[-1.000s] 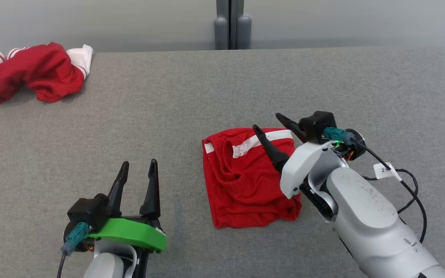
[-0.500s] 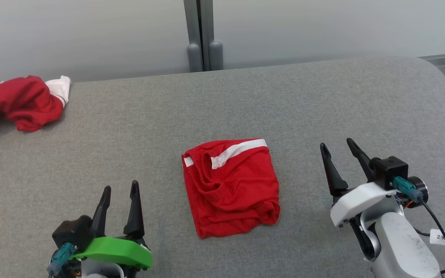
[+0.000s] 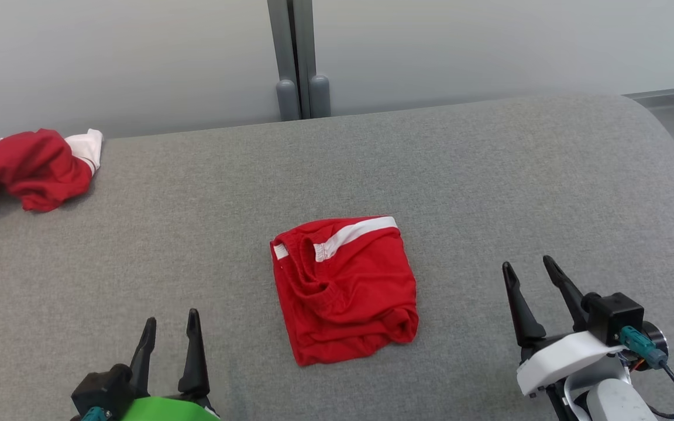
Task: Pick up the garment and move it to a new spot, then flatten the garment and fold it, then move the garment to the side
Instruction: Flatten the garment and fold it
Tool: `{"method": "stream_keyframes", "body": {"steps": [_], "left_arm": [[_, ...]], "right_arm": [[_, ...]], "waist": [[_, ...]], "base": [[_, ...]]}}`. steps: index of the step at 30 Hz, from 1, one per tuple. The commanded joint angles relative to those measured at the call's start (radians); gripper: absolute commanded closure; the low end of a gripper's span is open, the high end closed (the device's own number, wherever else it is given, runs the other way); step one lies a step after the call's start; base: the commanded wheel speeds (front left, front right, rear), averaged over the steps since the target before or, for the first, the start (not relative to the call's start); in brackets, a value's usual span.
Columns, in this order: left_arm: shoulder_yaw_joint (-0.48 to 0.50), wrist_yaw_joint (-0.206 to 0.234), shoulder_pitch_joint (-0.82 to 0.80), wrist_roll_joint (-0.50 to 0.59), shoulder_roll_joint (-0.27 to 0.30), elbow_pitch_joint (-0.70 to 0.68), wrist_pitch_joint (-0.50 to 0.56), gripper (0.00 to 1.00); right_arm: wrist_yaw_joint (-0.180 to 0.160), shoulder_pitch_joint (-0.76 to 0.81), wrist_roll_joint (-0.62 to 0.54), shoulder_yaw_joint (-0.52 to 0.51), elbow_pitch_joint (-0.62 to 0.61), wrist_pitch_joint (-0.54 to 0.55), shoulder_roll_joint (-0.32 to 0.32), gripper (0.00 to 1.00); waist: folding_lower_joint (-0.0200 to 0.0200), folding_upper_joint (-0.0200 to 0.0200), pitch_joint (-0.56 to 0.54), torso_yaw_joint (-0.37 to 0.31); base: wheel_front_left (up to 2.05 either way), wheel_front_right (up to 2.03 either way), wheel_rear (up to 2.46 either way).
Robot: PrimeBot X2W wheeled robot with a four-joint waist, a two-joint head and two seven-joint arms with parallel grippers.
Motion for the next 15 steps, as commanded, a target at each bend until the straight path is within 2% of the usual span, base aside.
{"method": "stream_keyframes", "body": {"steps": [1,15], "left_arm": [[-0.001,0.005,0.016,0.007,0.004,-0.006,0.000,0.00],[-0.015,0.003,0.032,0.013,0.004,-0.004,0.000,0.00]], "right_arm": [[-0.001,0.016,0.002,-0.005,-0.005,-0.004,-0.003,0.00],[-0.001,0.036,-0.014,-0.013,0.031,-0.004,-0.003,0.00]], "waist": [[0.0000,0.0000,-0.003,0.000],[0.0000,0.0000,-0.016,0.001]], "base": [[0.00,0.00,0.00],[0.00,0.00,0.00]]}}
